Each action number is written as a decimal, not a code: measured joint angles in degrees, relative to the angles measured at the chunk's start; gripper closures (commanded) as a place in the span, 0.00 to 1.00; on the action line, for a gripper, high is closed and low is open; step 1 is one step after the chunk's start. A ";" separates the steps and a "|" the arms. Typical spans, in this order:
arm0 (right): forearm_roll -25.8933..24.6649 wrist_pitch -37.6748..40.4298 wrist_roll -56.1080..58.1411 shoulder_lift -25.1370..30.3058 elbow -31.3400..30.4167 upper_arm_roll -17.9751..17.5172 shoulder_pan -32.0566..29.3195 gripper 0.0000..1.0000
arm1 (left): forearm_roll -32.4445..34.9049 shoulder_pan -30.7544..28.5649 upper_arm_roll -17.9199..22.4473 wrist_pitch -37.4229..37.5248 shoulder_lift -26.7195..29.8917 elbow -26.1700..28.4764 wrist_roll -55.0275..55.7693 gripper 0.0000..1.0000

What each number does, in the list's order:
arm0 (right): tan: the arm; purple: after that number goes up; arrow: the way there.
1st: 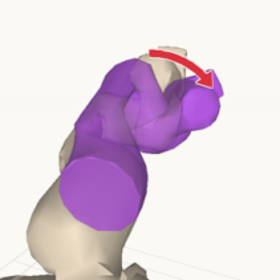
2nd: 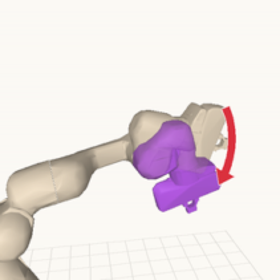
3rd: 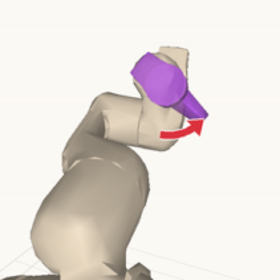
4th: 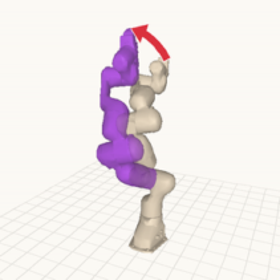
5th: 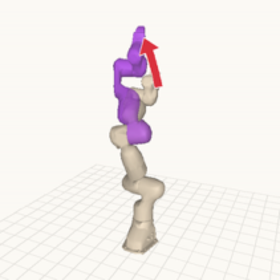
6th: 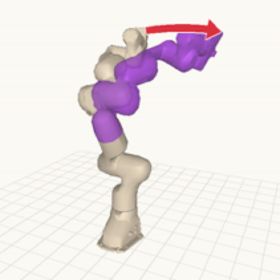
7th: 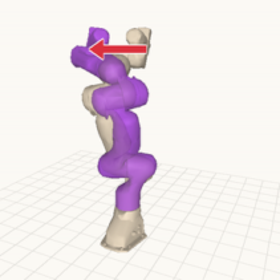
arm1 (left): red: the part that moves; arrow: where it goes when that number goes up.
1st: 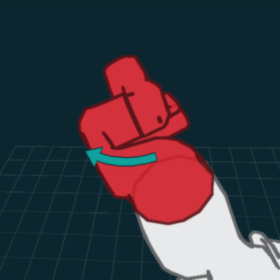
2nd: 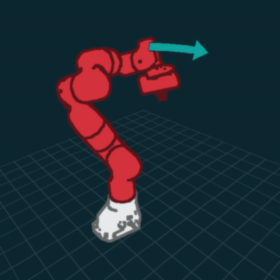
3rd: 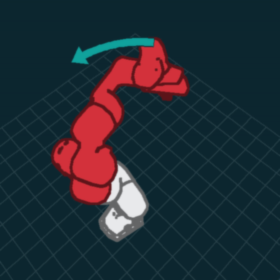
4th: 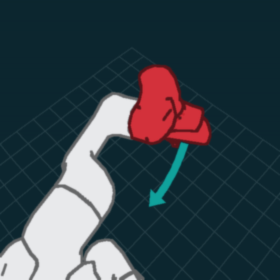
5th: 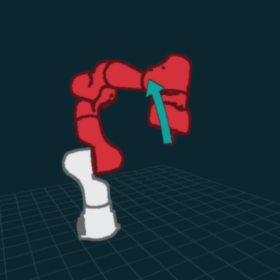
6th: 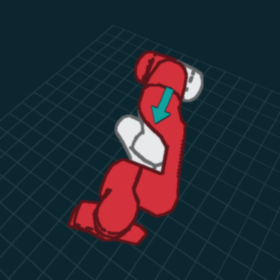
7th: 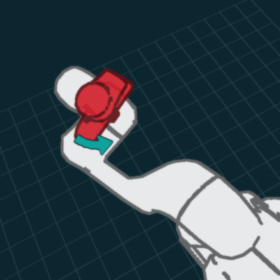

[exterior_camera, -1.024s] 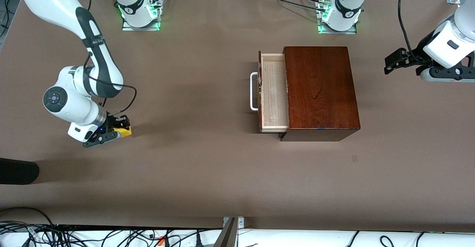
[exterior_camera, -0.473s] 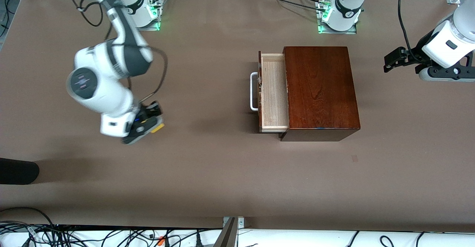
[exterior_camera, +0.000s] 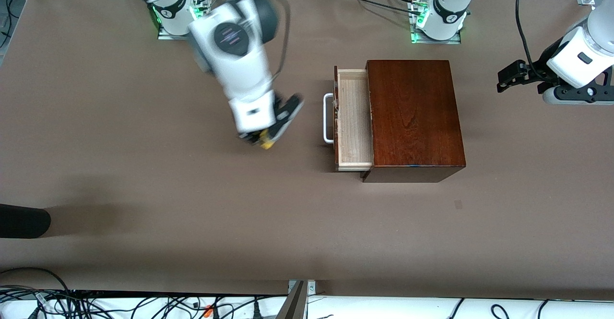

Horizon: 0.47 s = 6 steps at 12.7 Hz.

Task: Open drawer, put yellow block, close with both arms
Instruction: 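Grasp the yellow cube with the right gripper and carry it to the drawer, then lower the yellow cube into the open drawer with the right gripper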

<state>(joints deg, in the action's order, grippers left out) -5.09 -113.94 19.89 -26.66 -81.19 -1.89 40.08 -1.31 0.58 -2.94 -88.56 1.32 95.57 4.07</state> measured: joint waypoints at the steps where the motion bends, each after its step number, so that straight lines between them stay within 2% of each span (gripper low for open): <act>1: -0.27 1.35 -0.04 -1.05 2.41 0.05 3.13 0.73 | 0.00 -0.01 0.02 0.05 0.00 0.00 0.00 0.00; 4: -1.34 2.98 -0.01 -4.37 8.60 0.14 10.19 0.73 | 0.00 -0.04 -0.04 0.08 0.00 -0.01 0.00 0.00; 6: -3.35 3.26 0.09 -5.81 10.08 0.17 13.77 0.73 | 0.00 -0.03 -0.14 0.09 0.00 -0.01 0.00 0.00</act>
<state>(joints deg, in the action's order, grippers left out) -8.44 -110.68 19.98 -32.47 -71.10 -1.72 53.85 -1.31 0.55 -3.08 -88.46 1.32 95.56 4.07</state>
